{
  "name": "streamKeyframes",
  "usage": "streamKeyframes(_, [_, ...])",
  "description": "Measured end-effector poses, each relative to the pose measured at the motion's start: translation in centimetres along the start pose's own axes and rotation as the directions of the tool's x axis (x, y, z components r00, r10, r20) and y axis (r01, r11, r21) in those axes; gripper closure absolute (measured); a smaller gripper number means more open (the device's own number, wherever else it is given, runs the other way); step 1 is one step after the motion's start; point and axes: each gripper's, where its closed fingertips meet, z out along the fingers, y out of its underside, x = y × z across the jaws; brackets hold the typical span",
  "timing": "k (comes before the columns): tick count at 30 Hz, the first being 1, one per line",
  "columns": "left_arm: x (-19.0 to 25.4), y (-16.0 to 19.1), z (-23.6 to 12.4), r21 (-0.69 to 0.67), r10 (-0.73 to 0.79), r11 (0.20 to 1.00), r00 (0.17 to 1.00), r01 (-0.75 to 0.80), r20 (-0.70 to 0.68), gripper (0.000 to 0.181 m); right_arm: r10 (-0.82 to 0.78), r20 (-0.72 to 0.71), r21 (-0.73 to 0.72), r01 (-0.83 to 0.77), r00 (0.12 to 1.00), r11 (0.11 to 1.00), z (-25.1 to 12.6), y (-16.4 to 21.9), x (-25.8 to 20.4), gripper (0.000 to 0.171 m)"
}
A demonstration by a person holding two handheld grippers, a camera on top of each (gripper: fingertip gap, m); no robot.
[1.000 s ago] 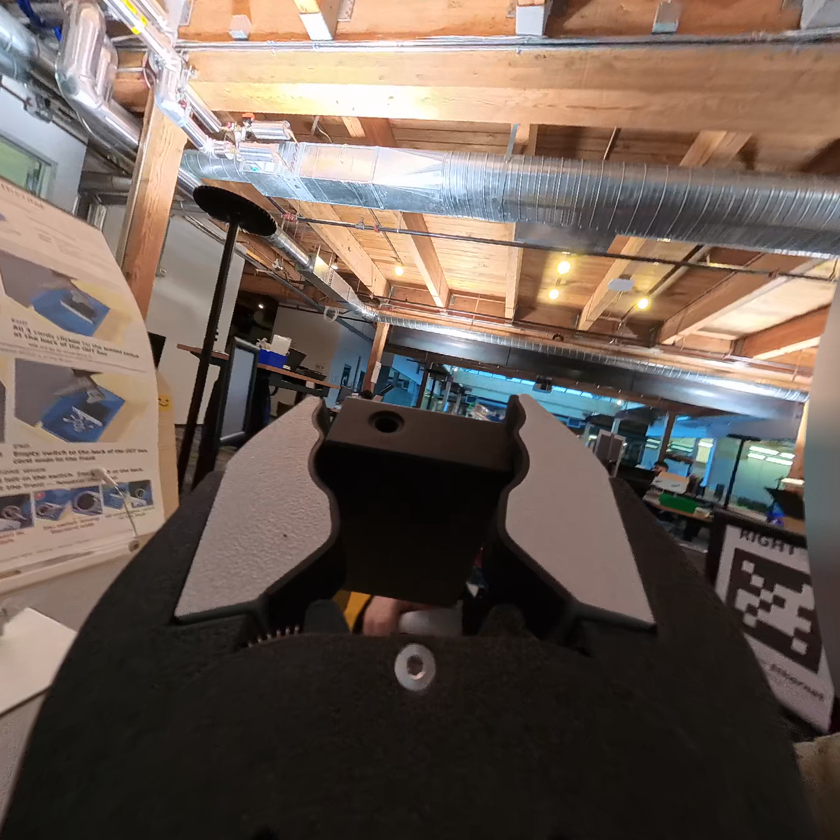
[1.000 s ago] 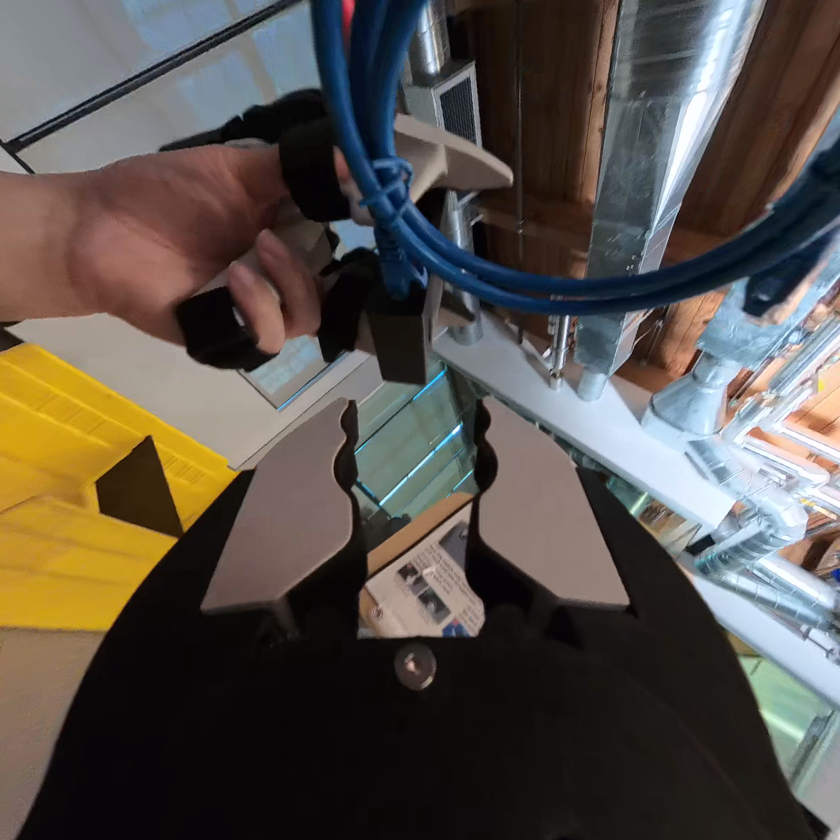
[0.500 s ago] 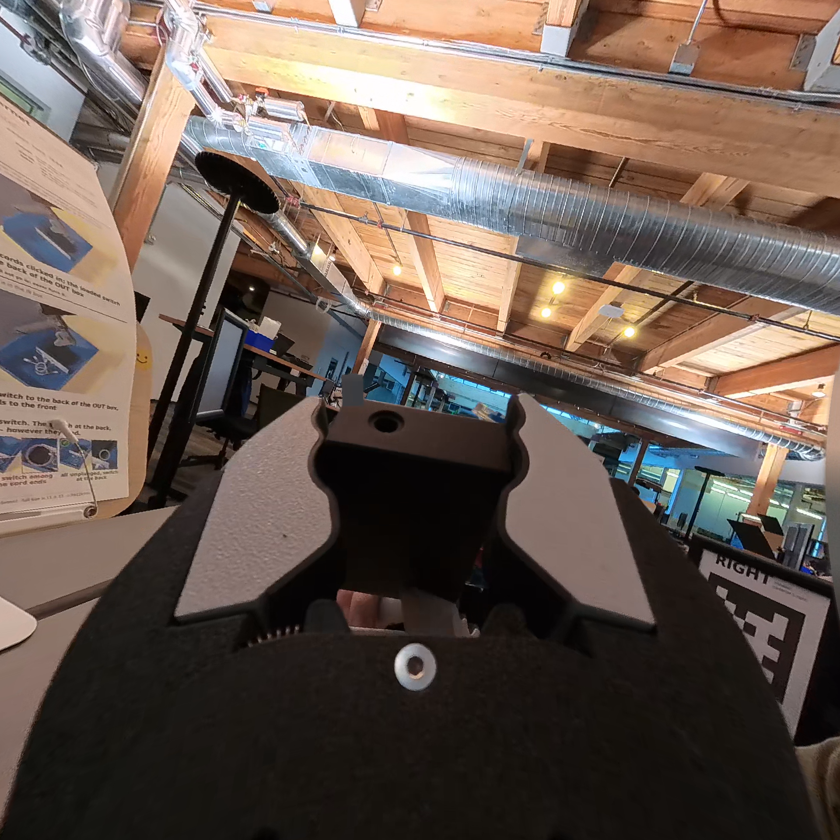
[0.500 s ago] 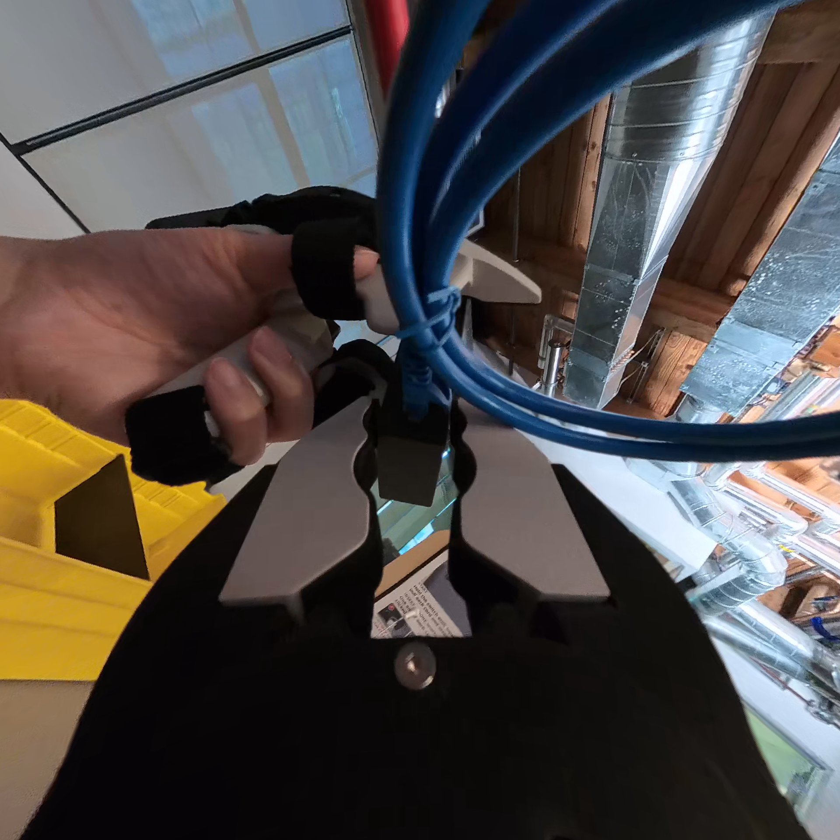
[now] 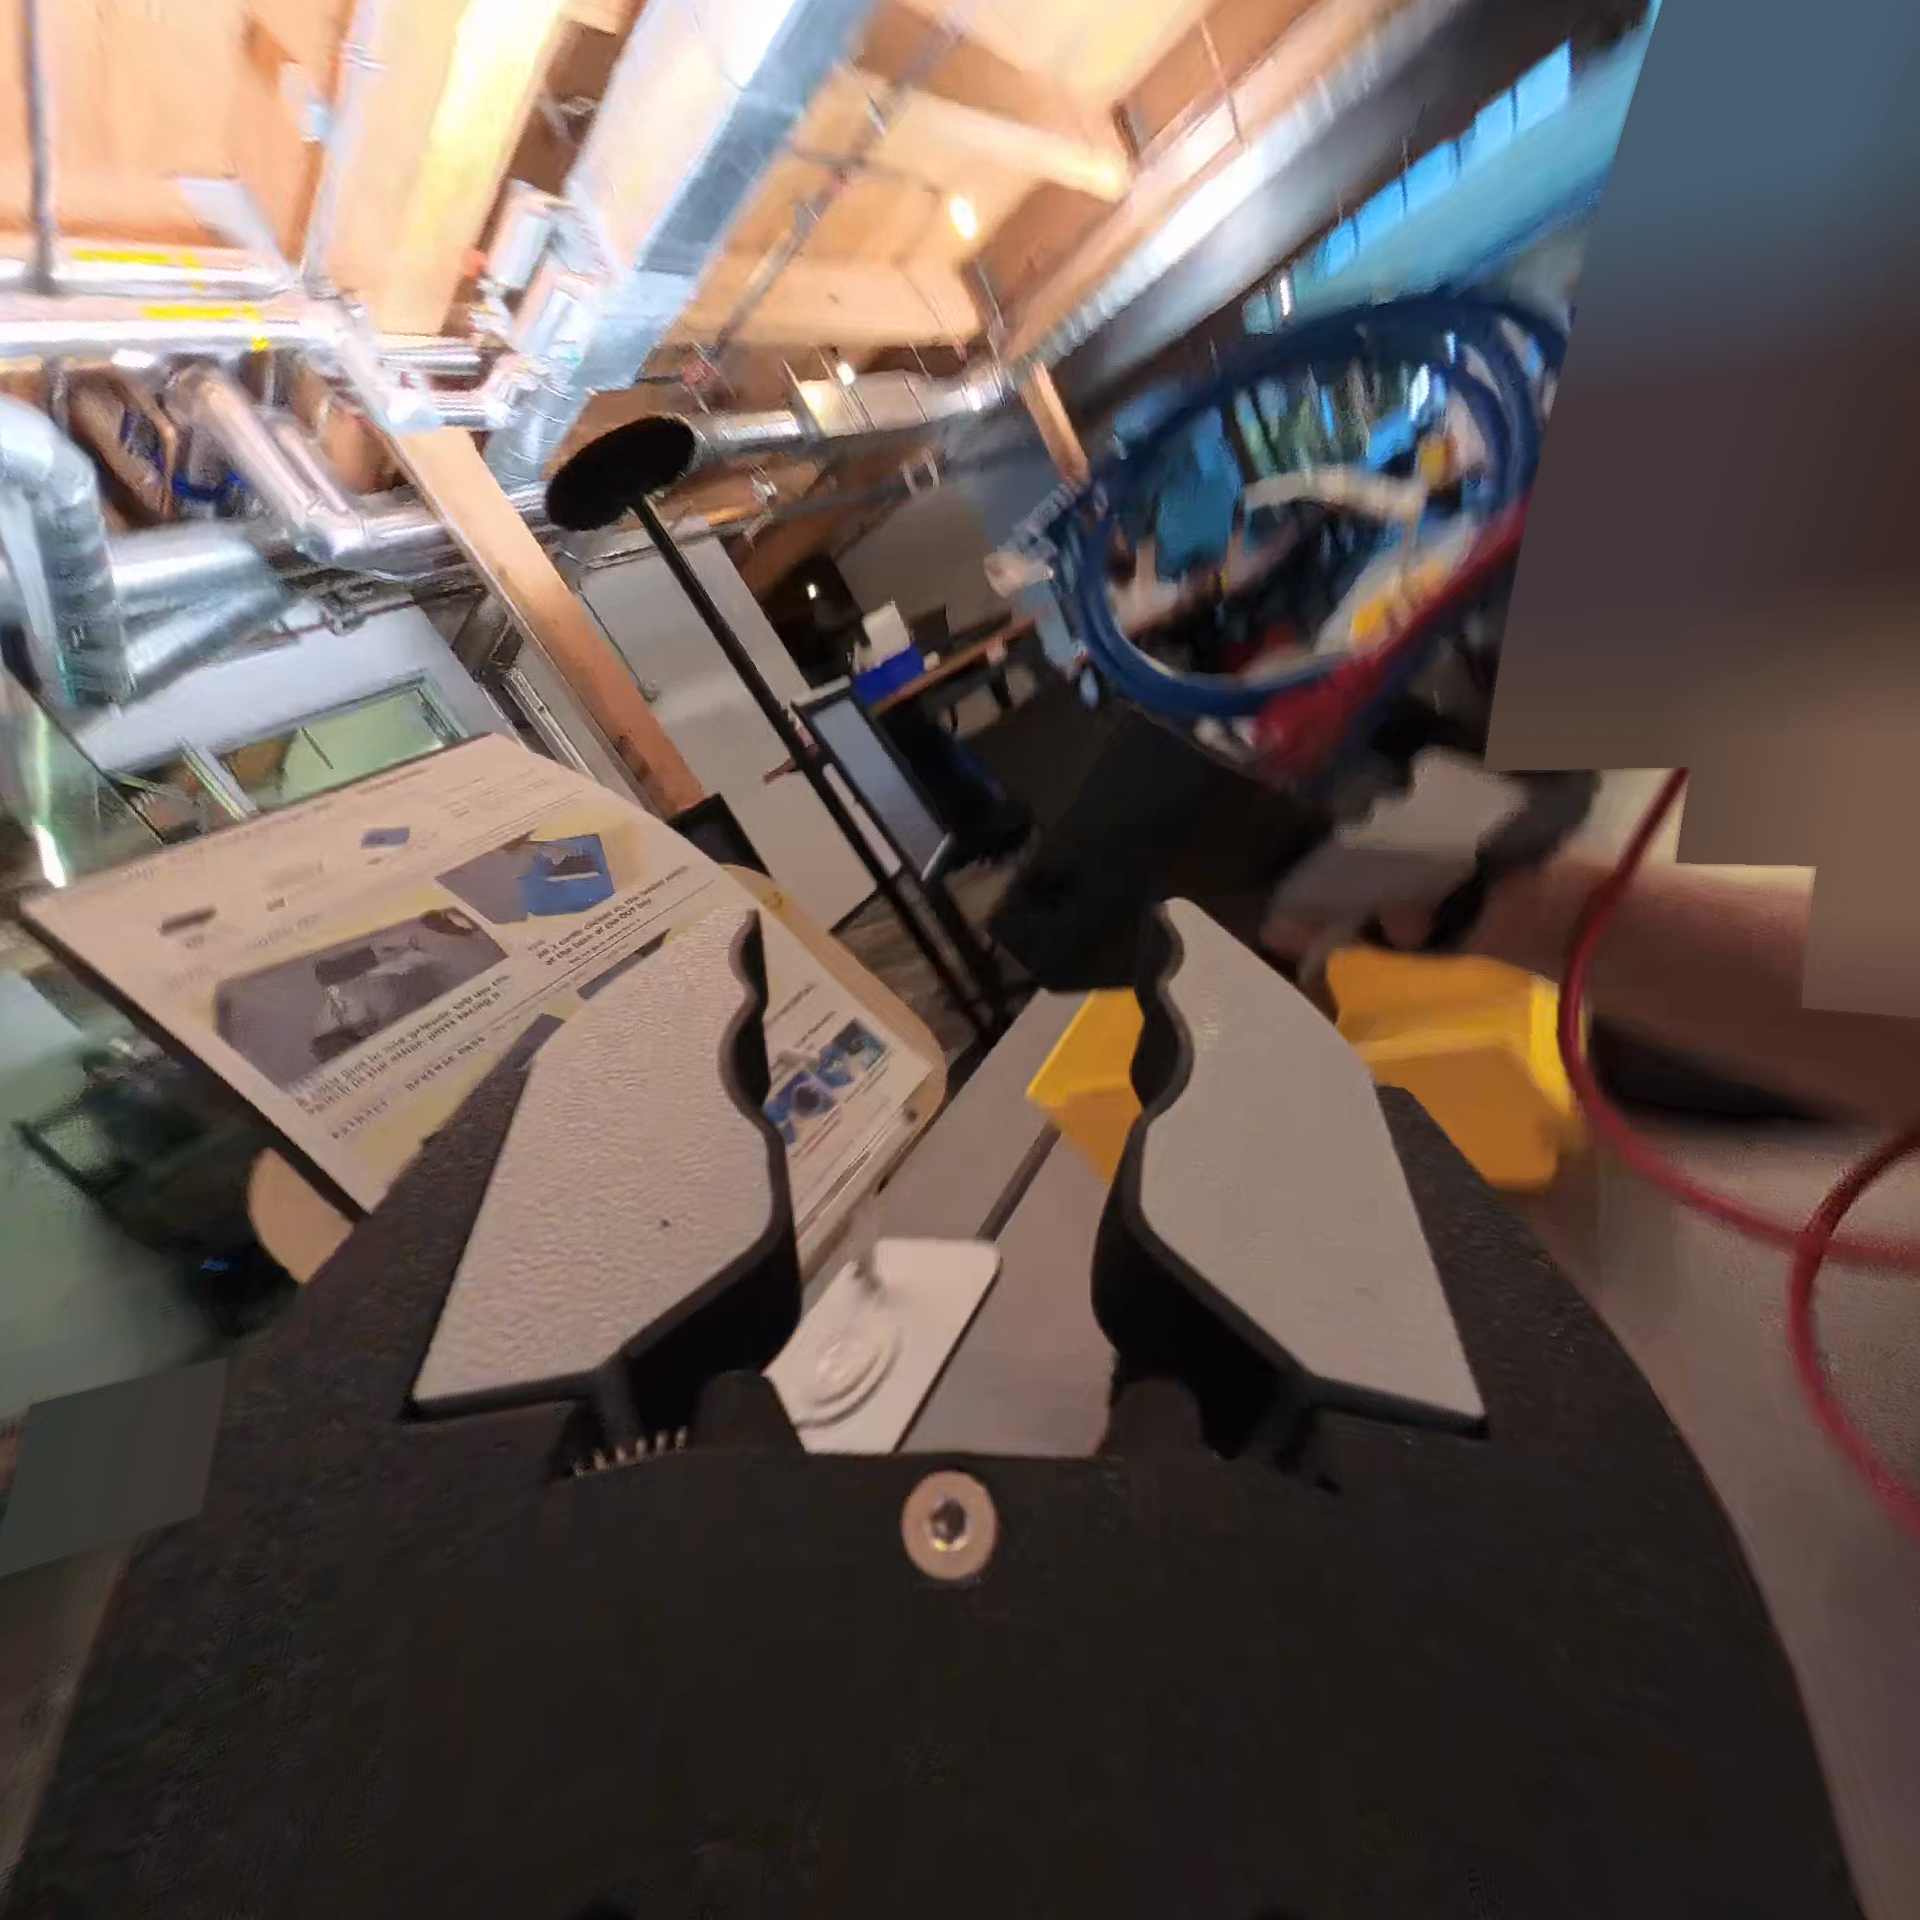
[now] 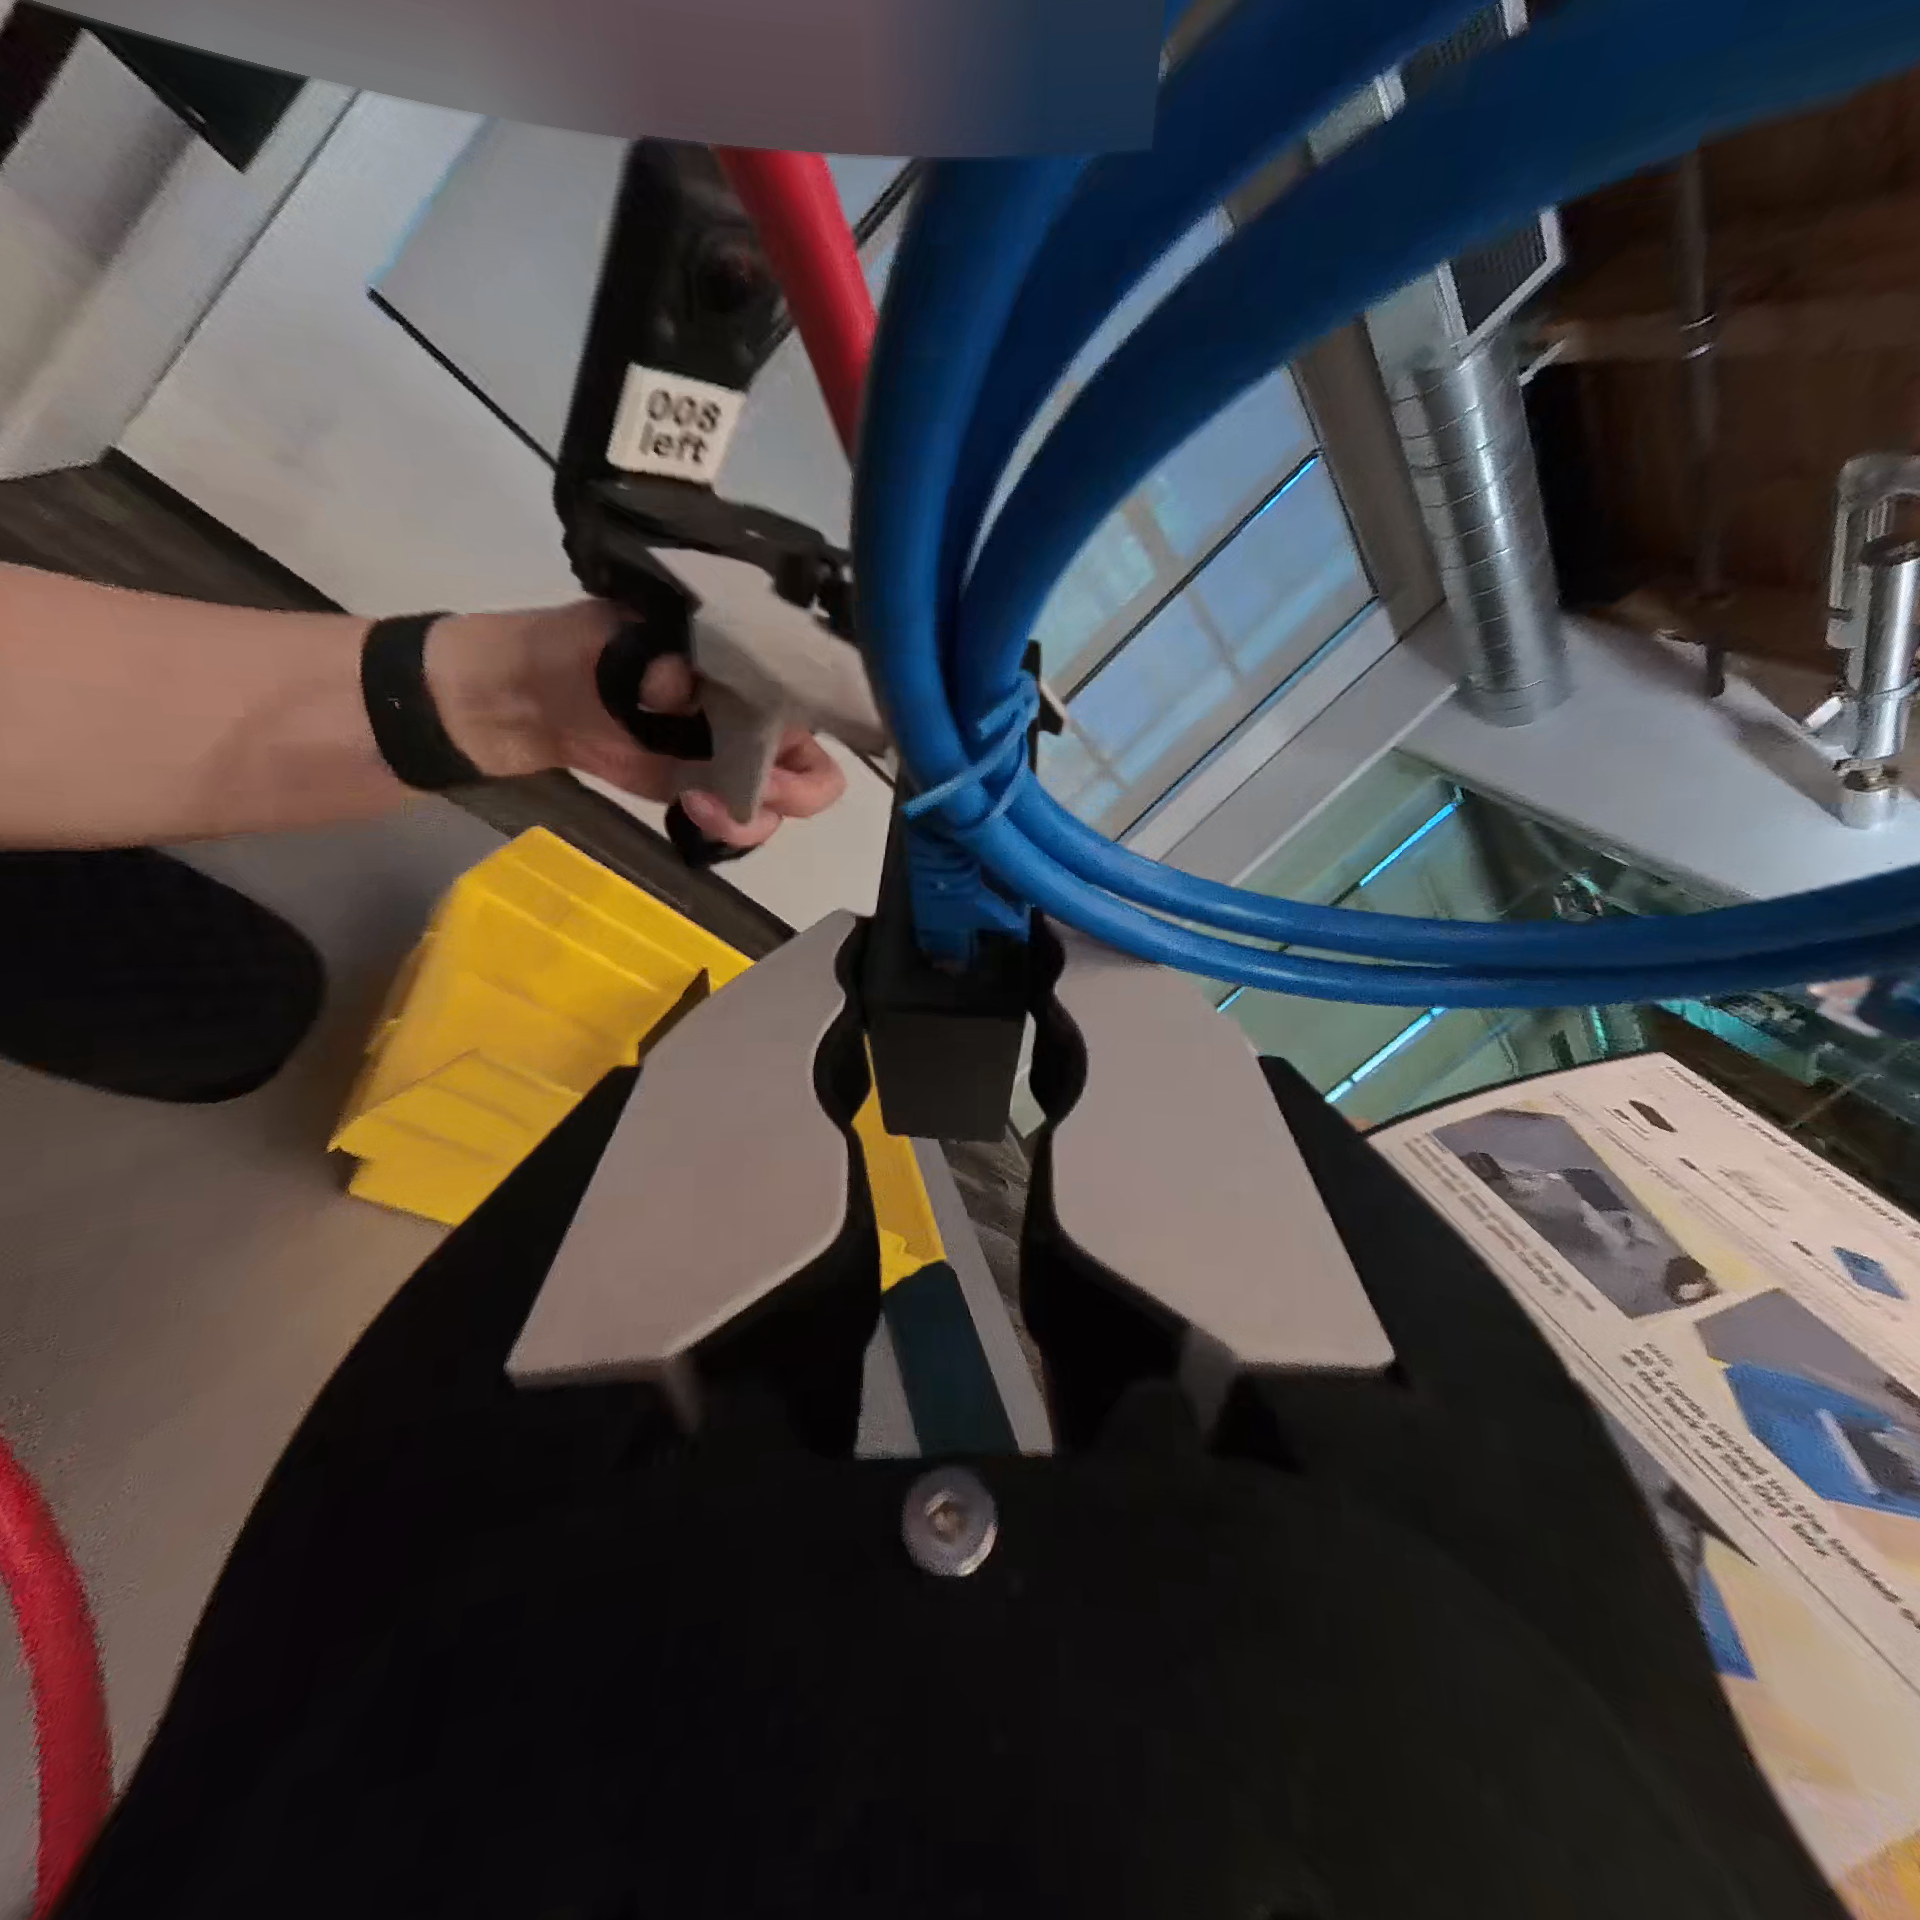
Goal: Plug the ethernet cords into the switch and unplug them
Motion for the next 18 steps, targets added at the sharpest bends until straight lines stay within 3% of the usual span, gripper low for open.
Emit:
streamKeyframes(4, [3.5, 1.3, 0.6, -0.065, 0.143, 0.986, 0.979, -0.154, -0.143, 0.113, 0.013, 0.090, -0.021, -0.011, 0.996, 1.000, -0.1, 0.3, -1.2, 0.143])
streamKeyframes(8, [5.7, 1.8, 0.2, -0.045, 0.223, 0.969, 0.941, -0.242, -0.252, 0.137, 0.020, 0.216, -0.060, -0.007, 0.976, 0.998, 0.3, 1.1, -3.4, 0.143])
streamKeyframes(18, [8.1, 3.4, 0.0, -0.076, 0.343, 0.916, 0.868, -0.394, -0.360, 0.151, -0.024, 0.327, -0.020, 0.032, 0.945, 0.999, 0.2, 1.2, -5.2, 0.143])
